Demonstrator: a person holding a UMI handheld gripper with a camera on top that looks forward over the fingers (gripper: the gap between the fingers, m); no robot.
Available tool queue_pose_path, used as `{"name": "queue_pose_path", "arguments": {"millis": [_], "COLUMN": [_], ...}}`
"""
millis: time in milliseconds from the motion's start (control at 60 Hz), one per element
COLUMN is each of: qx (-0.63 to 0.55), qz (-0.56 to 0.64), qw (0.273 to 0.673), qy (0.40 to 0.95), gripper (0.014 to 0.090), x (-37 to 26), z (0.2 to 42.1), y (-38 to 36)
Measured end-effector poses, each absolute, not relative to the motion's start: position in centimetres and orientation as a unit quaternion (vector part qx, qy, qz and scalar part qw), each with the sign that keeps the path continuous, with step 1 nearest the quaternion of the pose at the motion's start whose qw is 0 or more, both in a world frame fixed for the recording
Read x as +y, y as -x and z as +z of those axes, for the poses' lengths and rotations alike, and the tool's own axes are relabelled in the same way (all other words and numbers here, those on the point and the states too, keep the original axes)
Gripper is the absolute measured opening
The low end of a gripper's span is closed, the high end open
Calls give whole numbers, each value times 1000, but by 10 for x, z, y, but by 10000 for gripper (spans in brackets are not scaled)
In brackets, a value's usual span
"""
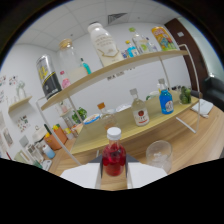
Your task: Make me a cup of Vodka Sunrise.
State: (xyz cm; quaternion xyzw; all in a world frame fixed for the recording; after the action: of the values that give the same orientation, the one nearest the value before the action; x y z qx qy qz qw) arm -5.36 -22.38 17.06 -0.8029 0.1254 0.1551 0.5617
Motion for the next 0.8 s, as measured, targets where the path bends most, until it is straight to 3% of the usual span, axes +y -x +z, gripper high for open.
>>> {"name": "queue_pose_path", "arguments": {"millis": [150,383,683,800], "qx": [250,392,517,536], "qz": [292,479,635,658], "qw": [531,462,353,323], "qy": [755,635,453,419], "gripper": [342,340,339,338], "x": [-221,-210,-204,-204], "z": [178,198,215,217], "y": [46,48,37,35]}}
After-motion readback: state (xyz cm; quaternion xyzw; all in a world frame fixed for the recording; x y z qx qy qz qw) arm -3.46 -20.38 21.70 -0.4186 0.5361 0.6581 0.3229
